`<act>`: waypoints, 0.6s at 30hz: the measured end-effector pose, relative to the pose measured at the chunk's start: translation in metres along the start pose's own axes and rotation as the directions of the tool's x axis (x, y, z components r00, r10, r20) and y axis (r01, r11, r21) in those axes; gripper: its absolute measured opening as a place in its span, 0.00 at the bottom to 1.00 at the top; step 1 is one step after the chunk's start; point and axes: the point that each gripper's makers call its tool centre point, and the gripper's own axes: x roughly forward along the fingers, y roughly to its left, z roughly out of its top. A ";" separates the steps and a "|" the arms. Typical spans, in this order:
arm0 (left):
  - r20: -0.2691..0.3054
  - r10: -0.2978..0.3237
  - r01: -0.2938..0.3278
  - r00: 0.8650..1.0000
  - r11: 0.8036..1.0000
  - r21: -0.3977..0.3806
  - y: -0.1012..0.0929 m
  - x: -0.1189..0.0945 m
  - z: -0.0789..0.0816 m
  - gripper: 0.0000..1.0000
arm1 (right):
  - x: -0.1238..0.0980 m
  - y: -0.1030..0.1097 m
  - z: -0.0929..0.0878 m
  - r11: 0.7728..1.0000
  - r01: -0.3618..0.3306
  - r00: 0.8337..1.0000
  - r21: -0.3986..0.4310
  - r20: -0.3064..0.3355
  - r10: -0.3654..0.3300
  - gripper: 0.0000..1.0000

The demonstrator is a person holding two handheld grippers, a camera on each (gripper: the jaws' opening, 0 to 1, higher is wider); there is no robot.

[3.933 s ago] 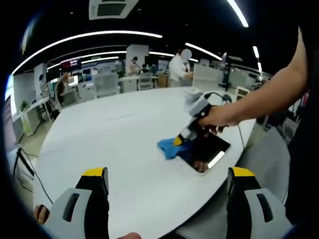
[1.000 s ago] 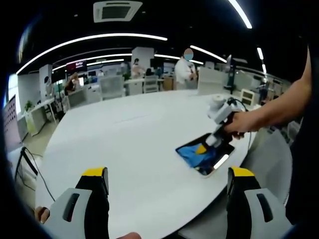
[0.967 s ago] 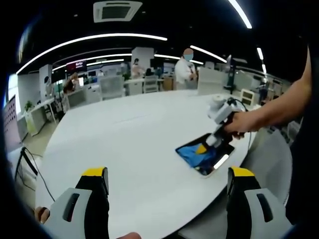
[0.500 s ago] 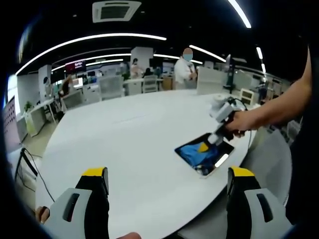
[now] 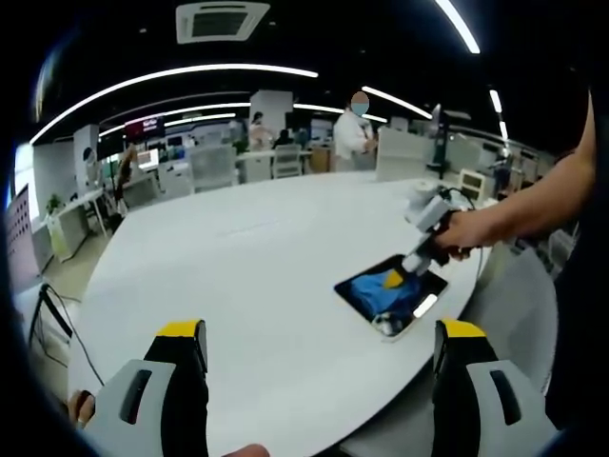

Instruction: Wipe the mirror surface with the cleaning cloth until all visible marks leave the cleaned area.

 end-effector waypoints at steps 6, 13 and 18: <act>-0.002 -0.003 0.003 1.000 1.000 0.004 -0.001 0.001 0.001 1.00 | -0.002 -0.006 -0.001 1.000 0.002 1.000 0.005 0.005 -0.002 0.00; -0.004 -0.008 0.008 1.000 1.000 0.011 -0.001 0.002 0.002 1.00 | -0.005 -0.012 -0.001 1.000 0.003 1.000 0.013 0.007 -0.003 0.00; -0.006 -0.011 0.012 1.000 1.000 0.016 -0.002 0.003 0.003 1.00 | -0.008 -0.016 -0.002 1.000 0.008 1.000 0.016 0.008 -0.008 0.00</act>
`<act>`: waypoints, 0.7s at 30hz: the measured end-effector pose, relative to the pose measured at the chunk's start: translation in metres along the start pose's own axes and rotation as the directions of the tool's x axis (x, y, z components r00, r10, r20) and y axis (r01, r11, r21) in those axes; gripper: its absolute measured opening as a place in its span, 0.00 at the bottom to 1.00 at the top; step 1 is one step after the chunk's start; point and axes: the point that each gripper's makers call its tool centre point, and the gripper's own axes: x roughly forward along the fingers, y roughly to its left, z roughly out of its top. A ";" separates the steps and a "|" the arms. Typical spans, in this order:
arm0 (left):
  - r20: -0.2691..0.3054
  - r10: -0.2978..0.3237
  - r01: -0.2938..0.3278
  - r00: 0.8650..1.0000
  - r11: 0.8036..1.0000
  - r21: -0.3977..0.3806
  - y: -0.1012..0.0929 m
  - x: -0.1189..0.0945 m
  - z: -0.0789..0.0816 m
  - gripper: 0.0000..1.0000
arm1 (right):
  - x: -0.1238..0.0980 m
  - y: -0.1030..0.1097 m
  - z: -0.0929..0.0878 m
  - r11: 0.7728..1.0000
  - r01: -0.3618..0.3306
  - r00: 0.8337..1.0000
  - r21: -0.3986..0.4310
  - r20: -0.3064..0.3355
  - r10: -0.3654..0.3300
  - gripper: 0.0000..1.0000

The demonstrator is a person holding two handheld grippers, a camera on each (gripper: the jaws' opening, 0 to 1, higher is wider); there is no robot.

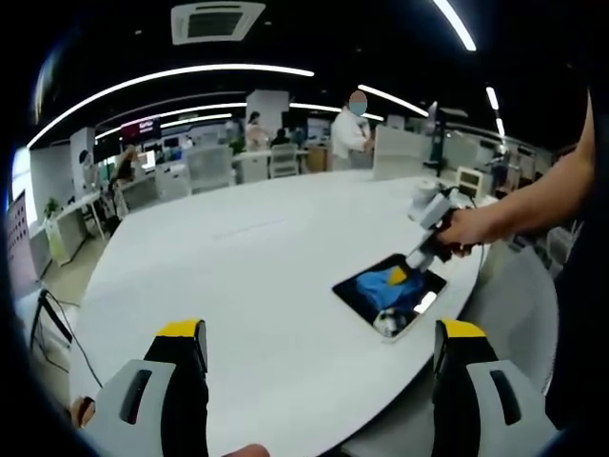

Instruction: Wipe the mirror surface with the cleaning cloth until all visible marks leave the cleaned area.

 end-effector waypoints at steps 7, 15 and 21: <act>-0.007 -0.006 0.006 1.000 1.000 0.010 -0.001 0.001 0.000 1.00 | -0.004 -0.010 -0.001 1.000 0.009 1.000 0.004 0.003 -0.009 0.00; -0.001 -0.009 0.009 1.000 1.000 0.007 -0.002 0.003 0.002 1.00 | -0.011 -0.025 -0.001 1.000 0.025 1.000 0.014 0.005 -0.025 0.00; -0.002 -0.013 0.013 1.000 1.000 0.001 -0.004 0.004 0.000 1.00 | -0.016 -0.037 -0.003 0.999 0.036 0.999 0.020 0.008 -0.036 0.00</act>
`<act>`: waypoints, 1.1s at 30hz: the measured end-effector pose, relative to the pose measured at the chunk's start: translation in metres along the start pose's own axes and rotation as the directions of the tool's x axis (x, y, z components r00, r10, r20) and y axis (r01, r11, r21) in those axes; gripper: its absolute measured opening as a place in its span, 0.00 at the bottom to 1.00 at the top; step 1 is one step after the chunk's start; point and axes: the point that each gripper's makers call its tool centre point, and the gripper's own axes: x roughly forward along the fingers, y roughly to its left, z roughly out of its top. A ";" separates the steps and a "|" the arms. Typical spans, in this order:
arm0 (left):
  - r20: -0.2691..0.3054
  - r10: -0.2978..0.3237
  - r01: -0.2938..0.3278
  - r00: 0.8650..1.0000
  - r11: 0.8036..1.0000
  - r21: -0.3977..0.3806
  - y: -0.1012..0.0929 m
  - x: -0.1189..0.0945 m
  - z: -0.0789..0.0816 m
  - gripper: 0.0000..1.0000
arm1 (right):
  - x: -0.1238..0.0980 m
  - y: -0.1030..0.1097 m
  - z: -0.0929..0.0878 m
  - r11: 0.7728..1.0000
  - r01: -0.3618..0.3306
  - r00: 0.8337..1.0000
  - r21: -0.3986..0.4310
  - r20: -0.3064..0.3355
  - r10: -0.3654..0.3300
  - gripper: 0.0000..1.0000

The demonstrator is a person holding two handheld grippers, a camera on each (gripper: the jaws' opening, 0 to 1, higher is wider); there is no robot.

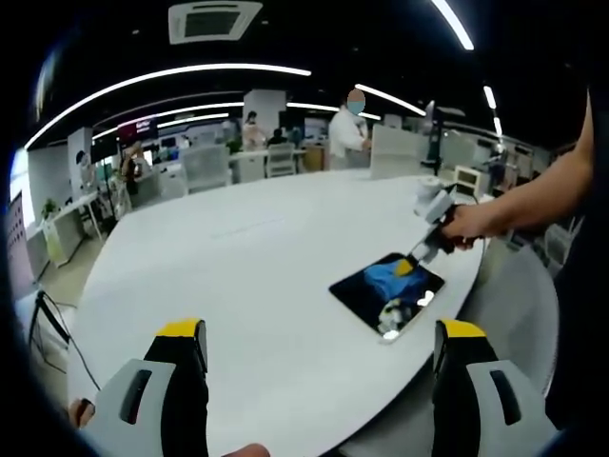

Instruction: Wipe the mirror surface with the cleaning cloth until all visible marks leave the cleaned area.

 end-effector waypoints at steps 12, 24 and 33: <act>0.009 0.002 -0.002 1.000 1.000 -0.014 -0.002 0.001 -0.003 1.00 | -0.010 -0.024 -0.003 1.000 0.013 1.000 -0.002 0.005 -0.013 0.00; 0.007 0.007 -0.006 1.000 1.000 -0.017 -0.001 0.000 -0.004 1.00 | -0.021 -0.048 -0.007 0.999 0.037 0.999 0.025 0.008 -0.037 0.00; 0.001 -0.002 0.002 1.000 1.000 -0.014 -0.005 0.003 -0.006 1.00 | -0.027 -0.061 -0.009 0.998 0.060 0.998 0.022 0.001 -0.060 0.00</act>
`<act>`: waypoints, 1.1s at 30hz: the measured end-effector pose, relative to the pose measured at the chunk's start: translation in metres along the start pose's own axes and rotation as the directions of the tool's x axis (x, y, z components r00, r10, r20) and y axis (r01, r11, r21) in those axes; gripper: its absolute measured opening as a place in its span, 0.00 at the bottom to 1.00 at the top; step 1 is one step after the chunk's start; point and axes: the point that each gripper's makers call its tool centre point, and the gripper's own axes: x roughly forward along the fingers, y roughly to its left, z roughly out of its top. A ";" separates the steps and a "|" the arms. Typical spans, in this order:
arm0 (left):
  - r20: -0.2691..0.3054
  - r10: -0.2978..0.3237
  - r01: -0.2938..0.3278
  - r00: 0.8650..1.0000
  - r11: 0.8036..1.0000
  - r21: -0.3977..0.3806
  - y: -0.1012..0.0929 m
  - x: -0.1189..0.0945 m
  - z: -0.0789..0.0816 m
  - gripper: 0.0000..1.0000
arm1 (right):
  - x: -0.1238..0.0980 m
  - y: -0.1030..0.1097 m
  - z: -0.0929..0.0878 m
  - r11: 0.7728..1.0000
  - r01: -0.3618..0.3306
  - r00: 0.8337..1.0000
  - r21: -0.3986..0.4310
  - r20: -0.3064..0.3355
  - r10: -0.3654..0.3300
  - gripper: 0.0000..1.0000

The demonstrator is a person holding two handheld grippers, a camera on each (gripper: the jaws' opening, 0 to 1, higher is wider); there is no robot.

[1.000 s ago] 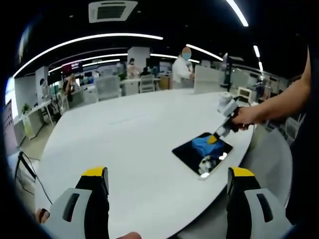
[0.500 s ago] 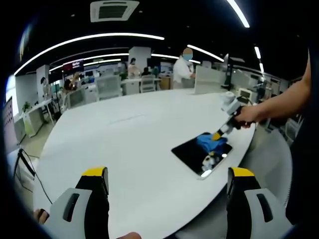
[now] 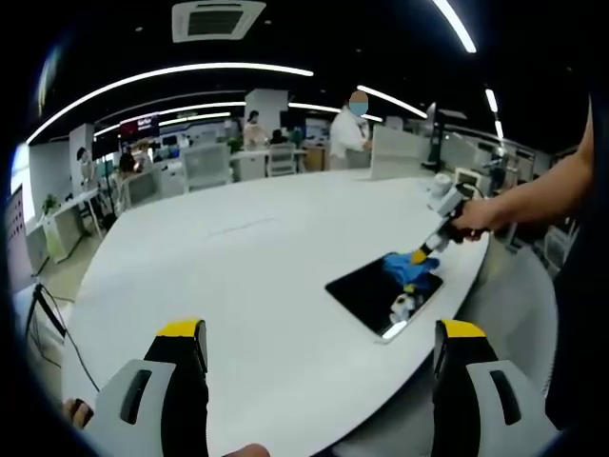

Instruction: Wipe the mirror surface with the cleaning cloth until all visible marks leave the cleaned area.

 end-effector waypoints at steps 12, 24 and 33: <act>0.001 -0.003 0.003 1.000 1.000 -0.003 -0.002 0.003 0.000 1.00 | -0.002 -0.007 -0.002 1.000 0.011 1.000 0.020 -0.001 -0.011 0.00; 0.001 -0.003 0.003 1.000 1.000 -0.004 -0.002 0.003 0.000 1.00 | -0.003 -0.007 -0.002 0.999 0.012 1.000 0.030 0.011 -0.012 0.00; 0.000 -0.005 0.005 1.000 1.000 0.001 -0.001 0.004 0.002 1.00 | -0.005 -0.006 -0.005 0.999 0.026 1.000 0.038 0.016 -0.027 0.00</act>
